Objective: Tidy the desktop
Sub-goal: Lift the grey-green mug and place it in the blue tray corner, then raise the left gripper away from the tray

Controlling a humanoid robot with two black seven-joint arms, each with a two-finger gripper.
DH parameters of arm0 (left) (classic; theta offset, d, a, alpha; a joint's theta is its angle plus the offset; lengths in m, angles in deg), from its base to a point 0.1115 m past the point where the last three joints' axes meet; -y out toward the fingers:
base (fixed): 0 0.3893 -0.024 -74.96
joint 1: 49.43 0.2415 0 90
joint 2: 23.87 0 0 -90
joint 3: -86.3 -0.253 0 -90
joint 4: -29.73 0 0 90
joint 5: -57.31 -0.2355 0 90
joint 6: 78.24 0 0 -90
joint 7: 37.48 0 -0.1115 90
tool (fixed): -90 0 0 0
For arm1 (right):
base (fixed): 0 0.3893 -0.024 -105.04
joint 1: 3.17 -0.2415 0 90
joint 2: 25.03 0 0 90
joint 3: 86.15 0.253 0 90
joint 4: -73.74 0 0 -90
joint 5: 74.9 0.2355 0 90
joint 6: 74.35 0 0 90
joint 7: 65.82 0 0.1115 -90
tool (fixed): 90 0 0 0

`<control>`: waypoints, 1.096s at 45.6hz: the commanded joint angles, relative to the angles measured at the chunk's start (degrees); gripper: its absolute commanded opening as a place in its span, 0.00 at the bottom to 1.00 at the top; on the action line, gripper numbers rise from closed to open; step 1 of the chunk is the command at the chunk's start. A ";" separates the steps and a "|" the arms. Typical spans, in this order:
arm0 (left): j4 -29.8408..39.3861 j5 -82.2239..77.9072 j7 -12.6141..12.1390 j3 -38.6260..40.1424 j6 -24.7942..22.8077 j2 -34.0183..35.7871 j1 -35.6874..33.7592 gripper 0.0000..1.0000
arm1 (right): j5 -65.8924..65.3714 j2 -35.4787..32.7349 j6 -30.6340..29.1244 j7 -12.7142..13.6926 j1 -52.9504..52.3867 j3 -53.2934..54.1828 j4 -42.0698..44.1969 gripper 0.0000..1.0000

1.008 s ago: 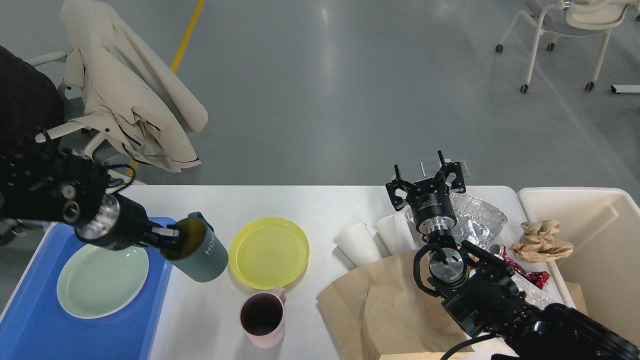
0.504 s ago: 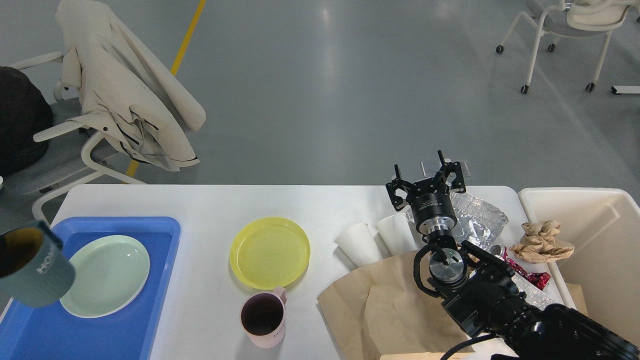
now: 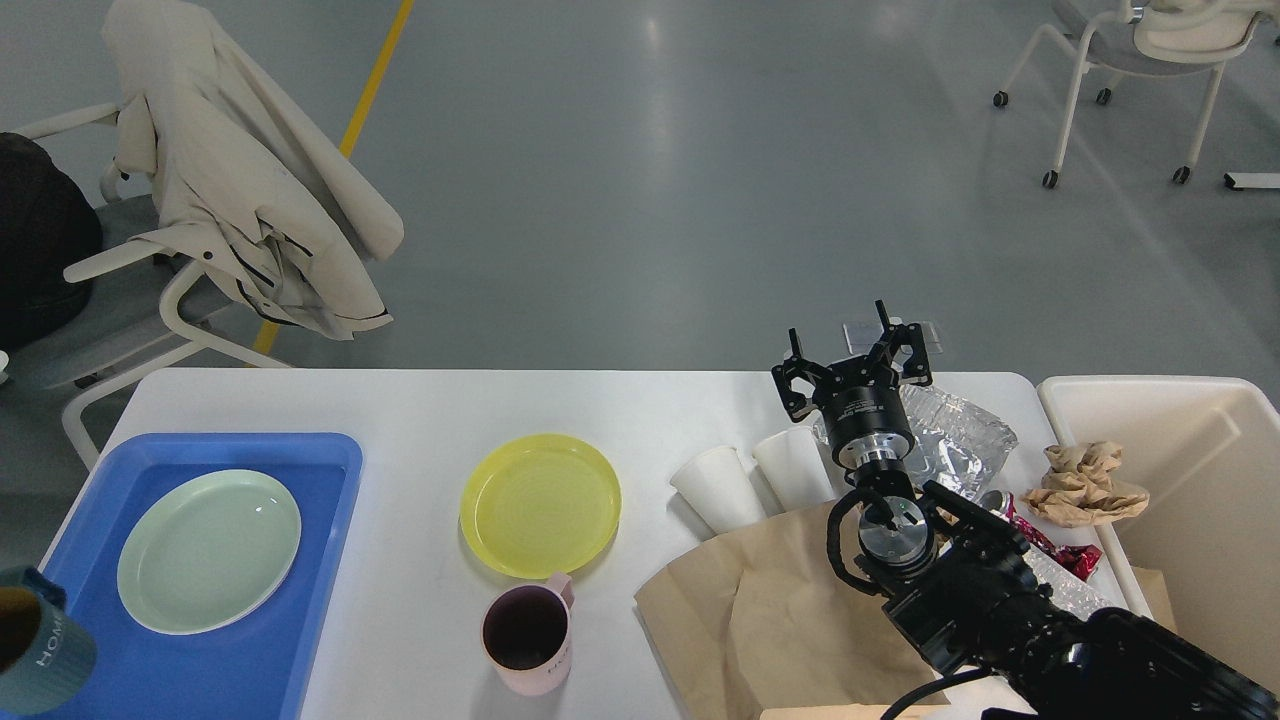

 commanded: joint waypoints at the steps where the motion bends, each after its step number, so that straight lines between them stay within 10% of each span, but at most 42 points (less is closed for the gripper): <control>1: -3.84 1.53 0.54 7.36 1.57 -3.73 10.60 0.00 | 0.00 0.00 0.00 0.00 0.00 0.00 0.00 1.00; 23: -6.12 0.65 3.79 9.30 1.83 -3.82 16.77 0.02 | 0.00 0.00 0.00 0.00 0.00 0.00 -0.09 1.00; 40: -6.65 0.65 11.78 9.30 0.34 -0.57 15.54 0.73 | 0.00 0.00 0.00 0.00 0.00 0.00 -0.09 1.00; 50: -6.65 -1.19 16.80 9.39 -12.21 4.79 2.55 0.84 | 0.00 0.00 0.00 0.00 0.00 0.00 -0.09 1.00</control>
